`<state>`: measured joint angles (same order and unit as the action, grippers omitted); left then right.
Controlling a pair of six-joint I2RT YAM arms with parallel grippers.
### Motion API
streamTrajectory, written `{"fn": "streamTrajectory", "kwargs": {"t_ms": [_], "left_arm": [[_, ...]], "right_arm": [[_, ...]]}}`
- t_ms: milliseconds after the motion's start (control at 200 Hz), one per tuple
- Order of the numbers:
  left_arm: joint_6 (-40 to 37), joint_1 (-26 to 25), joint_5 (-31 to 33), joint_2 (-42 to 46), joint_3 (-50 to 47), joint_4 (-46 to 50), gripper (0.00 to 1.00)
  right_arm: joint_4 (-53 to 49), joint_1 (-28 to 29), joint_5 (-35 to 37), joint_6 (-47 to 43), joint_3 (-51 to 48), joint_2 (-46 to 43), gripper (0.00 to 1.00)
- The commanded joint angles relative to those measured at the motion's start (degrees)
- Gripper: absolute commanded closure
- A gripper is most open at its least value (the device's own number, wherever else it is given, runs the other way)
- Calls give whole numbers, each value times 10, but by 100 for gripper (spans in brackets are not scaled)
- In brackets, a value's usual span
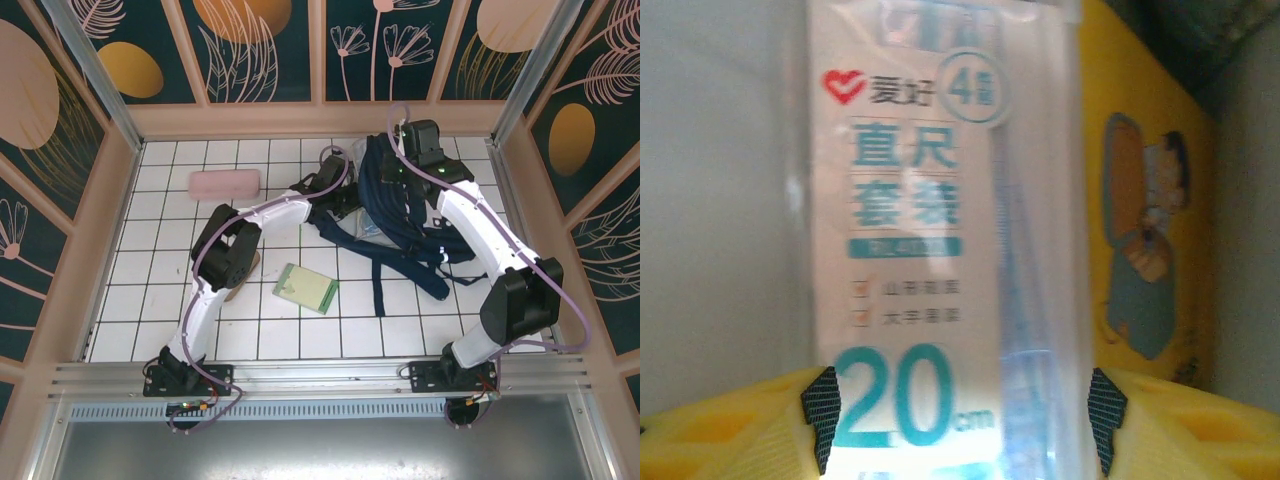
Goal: Pack the student bag
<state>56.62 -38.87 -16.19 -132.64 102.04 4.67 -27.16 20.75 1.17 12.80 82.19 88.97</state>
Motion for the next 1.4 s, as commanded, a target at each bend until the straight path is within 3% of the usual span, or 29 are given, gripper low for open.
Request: {"fn": "streamTrajectory", "kwargs": {"t_ms": [0,145,355,620,1061,1396], "left_arm": [[-21,5,29,-16,26,45,30],[-18,5,42,-19,23,53,30],[-2,2,-48,-33,20,-33,36],[-19,-12,-75,-22,38,-85,44],[22,-37,-130,-28,45,-155,50],[89,-45,-169,-119,112,-166,51]], "right_arm": [[29,-4,0,10,-4,-37,100],[29,-3,0,11,-4,-33,100],[31,-4,0,12,-2,-28,100],[29,-3,-15,14,3,-24,100],[26,-4,-8,11,6,-16,100],[23,-5,-12,11,9,-18,100]]}}
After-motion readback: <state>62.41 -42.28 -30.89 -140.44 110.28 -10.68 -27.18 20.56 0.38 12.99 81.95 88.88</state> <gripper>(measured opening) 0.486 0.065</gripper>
